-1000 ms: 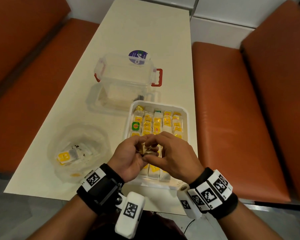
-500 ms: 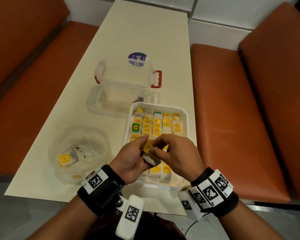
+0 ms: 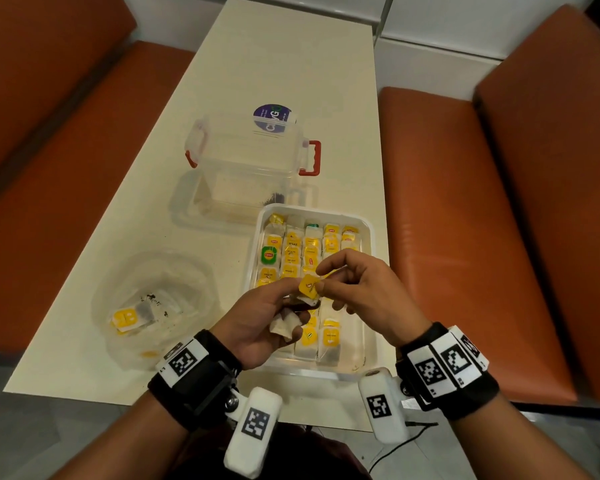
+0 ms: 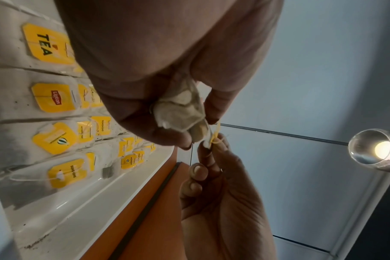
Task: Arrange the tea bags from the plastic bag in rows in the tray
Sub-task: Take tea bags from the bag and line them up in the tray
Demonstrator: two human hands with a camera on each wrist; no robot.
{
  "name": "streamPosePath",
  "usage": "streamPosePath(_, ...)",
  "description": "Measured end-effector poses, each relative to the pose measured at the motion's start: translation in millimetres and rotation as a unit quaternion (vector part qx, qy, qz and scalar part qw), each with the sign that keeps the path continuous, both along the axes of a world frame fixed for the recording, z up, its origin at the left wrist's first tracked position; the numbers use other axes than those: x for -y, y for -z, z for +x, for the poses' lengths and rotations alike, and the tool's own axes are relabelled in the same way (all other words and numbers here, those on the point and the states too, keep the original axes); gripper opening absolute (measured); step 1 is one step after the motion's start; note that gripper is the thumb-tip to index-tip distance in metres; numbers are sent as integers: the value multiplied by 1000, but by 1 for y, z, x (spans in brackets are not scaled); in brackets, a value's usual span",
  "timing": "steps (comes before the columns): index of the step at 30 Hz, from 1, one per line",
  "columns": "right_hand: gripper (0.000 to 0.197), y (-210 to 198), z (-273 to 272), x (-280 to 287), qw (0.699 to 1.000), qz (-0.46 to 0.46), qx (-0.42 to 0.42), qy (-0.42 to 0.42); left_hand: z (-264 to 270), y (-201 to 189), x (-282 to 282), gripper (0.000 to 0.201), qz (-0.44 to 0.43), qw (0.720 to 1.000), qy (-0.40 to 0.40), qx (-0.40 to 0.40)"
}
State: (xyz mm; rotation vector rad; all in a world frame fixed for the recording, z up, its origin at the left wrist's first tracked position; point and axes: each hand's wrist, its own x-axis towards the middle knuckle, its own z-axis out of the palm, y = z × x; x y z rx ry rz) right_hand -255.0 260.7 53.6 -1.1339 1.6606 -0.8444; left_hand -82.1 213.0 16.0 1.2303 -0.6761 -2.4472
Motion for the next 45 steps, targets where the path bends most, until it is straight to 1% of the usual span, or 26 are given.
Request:
streamPosePath(1, 14, 0, -1, 0, 1000, 6, 12, 1, 0, -1, 0, 25, -3, 1000, 0, -4)
streamPosePath(3, 17, -2, -3, 0, 999, 15, 27, -5, 0, -1, 0, 6, 0, 1000, -11, -11)
streamPosePath(5, 21, -5, -6, 0, 999, 24, 32, -23, 0, -1, 0, 14, 7, 1000, -25, -8)
streamPosePath(7, 26, -9, -10, 1, 998, 30, 40, -38, 0, -2, 0, 19, -2, 1000, -19, -6)
streamPosePath(10, 32, -14, -16, 3, 997, 33, 34, -59, 1, -3, 1, 28, -20, 999, 5, -26)
streamPosePath(13, 34, -19, -21, 4, 997, 26, 19, -72, -1, -4, 0, 27, -45, 998, 40, -37)
streamPosePath(17, 35, -20, -25, 6, 997, 26, 8, -74, -5, -3, -2, 12, -110, 991, 77, 7)
streamPosePath(21, 30, -22, -24, 6, 998, 17, 4, -60, -7, -2, -4, 13, -135, 988, 81, 11)
streamPosePath(25, 25, -23, -22, 3, 997, 34, -10, -69, -8, -2, -5, 12, -147, 988, 50, 5)
streamPosePath(27, 19, -21, -23, 2, 997, 36, -24, -71, -9, -2, -5, 13, -154, 987, 43, 5)
streamPosePath(30, 11, -16, -27, 1, 997, 25, -42, -66, -8, -1, -7, 15, -180, 981, 63, 25)
streamPosePath(33, 9, -16, -31, 1, 995, 14, -63, -77, -9, 1, -9, 6, -227, 969, 82, 60)
streamPosePath(35, 9, -15, -33, 1, 993, 7, -78, -86, -11, 2, -9, 7, -238, 965, 81, 74)
streamPosePath(38, 8, -14, -36, 1, 992, -2, -88, -90, -13, 4, -10, 7, -232, 967, 76, 75)
streamPosePath(40, 8, -13, -40, 2, 992, -7, -88, -87, -13, 4, -10, 7, -210, 973, 62, 75)
streamPosePath(42, 8, -12, -44, 3, 991, -8, -102, -86, -12, 5, -8, 16, -170, 981, 39, 81)
streamPosePath(45, 8, -8, -53, 6, 985, -12, -155, -80, -10, 6, -5, 13, -105, 991, 4, 79)
